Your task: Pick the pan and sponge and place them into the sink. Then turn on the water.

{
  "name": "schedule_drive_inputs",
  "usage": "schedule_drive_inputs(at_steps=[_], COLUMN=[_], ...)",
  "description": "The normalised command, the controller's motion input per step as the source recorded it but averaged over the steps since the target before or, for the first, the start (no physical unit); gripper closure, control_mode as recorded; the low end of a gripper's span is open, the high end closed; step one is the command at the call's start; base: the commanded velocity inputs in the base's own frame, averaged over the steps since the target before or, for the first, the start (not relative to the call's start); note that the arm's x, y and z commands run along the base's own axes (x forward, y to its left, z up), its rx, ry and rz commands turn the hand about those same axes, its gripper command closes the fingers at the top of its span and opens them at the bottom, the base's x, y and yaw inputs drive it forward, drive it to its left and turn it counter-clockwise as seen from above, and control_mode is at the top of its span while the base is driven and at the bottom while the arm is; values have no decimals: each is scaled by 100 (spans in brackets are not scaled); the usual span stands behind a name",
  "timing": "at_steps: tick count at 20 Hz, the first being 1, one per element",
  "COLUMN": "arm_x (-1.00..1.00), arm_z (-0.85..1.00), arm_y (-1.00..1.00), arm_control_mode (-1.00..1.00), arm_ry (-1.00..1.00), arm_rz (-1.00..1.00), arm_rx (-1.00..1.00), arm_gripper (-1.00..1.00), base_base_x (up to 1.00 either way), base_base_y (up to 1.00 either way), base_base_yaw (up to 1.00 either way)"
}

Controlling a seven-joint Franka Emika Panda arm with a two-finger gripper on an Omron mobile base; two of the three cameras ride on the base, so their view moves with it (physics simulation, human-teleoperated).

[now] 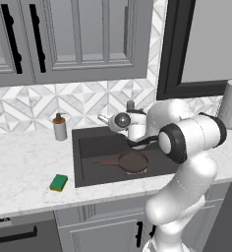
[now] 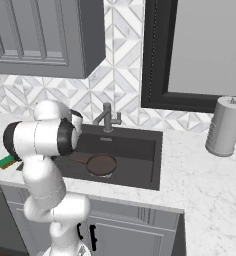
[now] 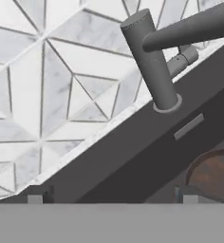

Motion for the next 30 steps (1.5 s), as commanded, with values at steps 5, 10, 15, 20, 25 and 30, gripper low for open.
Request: schedule_drive_inputs(at_steps=[5,10,15,20,25,30], arm_x=[-100,-100,-100,-86,-65,-89], arm_z=[0,8,61,97,91,46], arm_y=[38,9,0,0,1,0], arm_control_mode=[-100,-100,-100,-100,-100,-100], arm_ry=[-26,-3,1,4,0,9], arm_rz=[0,0,0,0,4,1], arm_rx=[4,14,15,6,1,0], arm_gripper=[-100,-100,-100,-100,-100,-100], base_base_x=[0,0,0,0,0,0], base_base_y=[0,0,0,0,0,0], base_base_yaw=[0,0,0,0,0,0])
